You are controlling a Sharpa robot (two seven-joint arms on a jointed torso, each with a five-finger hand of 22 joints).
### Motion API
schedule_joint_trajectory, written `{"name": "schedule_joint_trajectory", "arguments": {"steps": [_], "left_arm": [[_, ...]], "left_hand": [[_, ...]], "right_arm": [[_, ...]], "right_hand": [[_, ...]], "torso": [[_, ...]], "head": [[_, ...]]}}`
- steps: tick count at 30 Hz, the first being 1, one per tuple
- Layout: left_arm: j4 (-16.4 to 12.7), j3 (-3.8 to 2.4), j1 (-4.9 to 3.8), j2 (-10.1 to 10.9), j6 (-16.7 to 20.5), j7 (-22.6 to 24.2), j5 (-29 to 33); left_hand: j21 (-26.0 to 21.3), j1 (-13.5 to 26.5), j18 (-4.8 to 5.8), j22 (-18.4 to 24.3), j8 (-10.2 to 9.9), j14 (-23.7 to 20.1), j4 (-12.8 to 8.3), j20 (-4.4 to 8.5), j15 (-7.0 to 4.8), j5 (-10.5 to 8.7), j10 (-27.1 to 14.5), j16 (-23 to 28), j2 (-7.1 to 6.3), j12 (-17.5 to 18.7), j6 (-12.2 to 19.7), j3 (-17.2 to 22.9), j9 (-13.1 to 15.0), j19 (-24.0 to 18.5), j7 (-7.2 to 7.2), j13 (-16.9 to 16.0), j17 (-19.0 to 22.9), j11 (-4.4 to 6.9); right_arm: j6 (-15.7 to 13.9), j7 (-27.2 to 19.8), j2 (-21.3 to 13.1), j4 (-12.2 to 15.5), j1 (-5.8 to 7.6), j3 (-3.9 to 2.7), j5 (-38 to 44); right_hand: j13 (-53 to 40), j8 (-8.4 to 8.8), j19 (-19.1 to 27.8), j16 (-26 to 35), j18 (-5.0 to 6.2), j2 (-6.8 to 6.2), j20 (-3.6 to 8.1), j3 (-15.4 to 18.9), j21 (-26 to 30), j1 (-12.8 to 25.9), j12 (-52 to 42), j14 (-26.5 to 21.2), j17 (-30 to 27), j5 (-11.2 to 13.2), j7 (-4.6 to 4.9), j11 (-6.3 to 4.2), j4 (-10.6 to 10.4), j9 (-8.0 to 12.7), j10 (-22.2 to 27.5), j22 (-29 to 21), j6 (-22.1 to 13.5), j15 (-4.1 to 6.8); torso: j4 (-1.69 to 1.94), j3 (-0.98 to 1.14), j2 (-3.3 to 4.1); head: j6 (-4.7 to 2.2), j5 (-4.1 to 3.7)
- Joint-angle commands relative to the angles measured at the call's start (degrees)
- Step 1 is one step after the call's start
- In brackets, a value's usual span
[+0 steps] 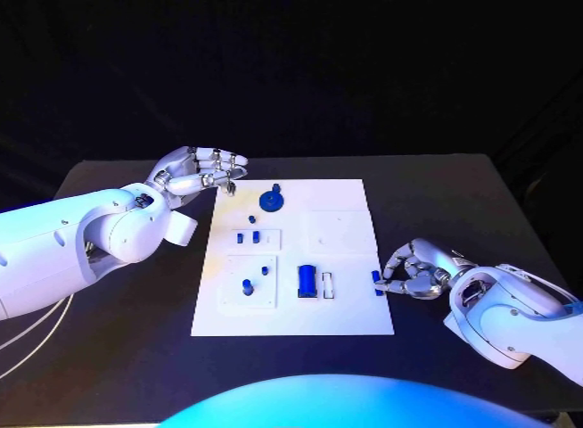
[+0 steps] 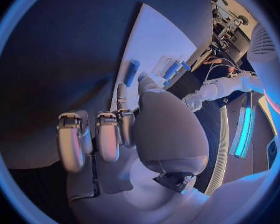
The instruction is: Assemble the parts on the task board
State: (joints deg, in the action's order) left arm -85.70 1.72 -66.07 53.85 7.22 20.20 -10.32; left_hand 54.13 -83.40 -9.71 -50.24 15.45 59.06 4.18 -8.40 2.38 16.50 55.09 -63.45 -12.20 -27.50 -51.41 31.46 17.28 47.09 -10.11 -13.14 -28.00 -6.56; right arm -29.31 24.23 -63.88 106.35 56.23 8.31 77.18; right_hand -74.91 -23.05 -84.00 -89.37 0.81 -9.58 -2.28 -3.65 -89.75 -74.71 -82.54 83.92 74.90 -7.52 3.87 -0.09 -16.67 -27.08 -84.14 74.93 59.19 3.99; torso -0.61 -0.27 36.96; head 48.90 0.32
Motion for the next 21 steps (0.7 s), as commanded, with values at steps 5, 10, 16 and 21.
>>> {"name": "schedule_joint_trajectory", "arguments": {"steps": [5, 10, 16, 21], "left_arm": [[-0.2, -0.04, 0.00, 0.0, -0.6, 0.5, 0.4], [-0.2, -0.04, 0.00, 0.0, -0.6, 0.5, 0.4], [-0.2, -0.04, 0.00, 0.0, -0.7, 0.5, 0.4], [-0.2, -0.04, 0.00, 0.1, -0.7, 0.4, 0.4]], "left_hand": [[0.3, 0.2, -0.74, -0.1, 0.1, -0.3, -0.3, -0.01, 0.19, 0.17, -0.3, 0.3, 0.38, -0.3, -0.2, 0.2, -0.1, -0.4, -0.08, 0.1, 0.1, 0.03], [0.3, 0.2, -0.74, -0.1, 0.1, -0.3, -0.3, -0.01, 0.19, 0.17, -0.3, 0.3, 0.38, -0.3, -0.2, 0.2, -0.1, -0.4, -0.08, 0.1, 0.1, 0.03], [0.3, 0.2, -0.74, -0.1, 0.1, -0.3, -0.3, -0.01, 0.19, 0.17, -0.3, 0.3, 0.38, -0.3, -0.2, 0.2, -0.1, -0.4, -0.08, 0.1, 0.1, 0.03], [0.3, 0.2, -0.74, -0.1, 0.1, -0.3, -0.3, -0.01, 0.19, 0.17, -0.3, 0.3, 0.38, -0.3, -0.2, 0.2, -0.1, -0.4, -0.08, 0.1, 0.1, 0.03]], "right_arm": [[2.8, 3.4, 1.4, -1.0, -0.32, 0.01, 3.4], [3.6, 4.2, 2.7, -1.6, -0.63, 0.01, 4.4], [5.9, 5.3, 4.0, -2.3, -1.07, 0.01, 6.7], [7.5, 6.8, 4.5, -2.5, -1.30, 0.02, 9.9]], "right_hand": [[-11.9, 0.03, -6.0, 0.0, -0.81, 0.16, 0.16, -0.1, -0.3, 0.5, -0.3, 5.8, 13.8, 0.5, -0.10, -0.38, -0.1, 0.1, -3.2, 15.1, 0.5, 0.07], [-12.0, -0.04, -6.0, 0.0, -0.81, 0.16, 0.22, -0.2, -0.3, 0.2, -0.4, 5.8, 13.9, 0.6, -0.24, -0.49, 0.0, 0.1, -3.2, 15.1, 0.7, 0.15], [-12.0, 0.06, -6.0, 0.0, -0.81, 0.40, 0.58, -1.8, -0.3, -3.5, -0.3, 5.8, 13.9, 1.9, -0.59, -0.86, 0.6, 0.2, -3.3, 15.1, 1.1, 0.52], [-12.0, 0.43, -6.0, -0.1, -0.81, 0.59, 0.74, -4.7, -0.3, -7.8, -0.3, 5.8, 13.9, 4.1, -0.72, -1.00, 1.0, 0.5, -3.3, 15.1, 1.5, 0.65]], "torso": [[0.02, -0.01, -0.01], [0.01, 0.02, 0.03], [0.03, -0.02, -0.01], [0.02, -0.01, -0.01]], "head": [[-0.13, 0.24], [-0.10, 0.32], [-0.17, 0.29], [-0.15, 0.38]]}}
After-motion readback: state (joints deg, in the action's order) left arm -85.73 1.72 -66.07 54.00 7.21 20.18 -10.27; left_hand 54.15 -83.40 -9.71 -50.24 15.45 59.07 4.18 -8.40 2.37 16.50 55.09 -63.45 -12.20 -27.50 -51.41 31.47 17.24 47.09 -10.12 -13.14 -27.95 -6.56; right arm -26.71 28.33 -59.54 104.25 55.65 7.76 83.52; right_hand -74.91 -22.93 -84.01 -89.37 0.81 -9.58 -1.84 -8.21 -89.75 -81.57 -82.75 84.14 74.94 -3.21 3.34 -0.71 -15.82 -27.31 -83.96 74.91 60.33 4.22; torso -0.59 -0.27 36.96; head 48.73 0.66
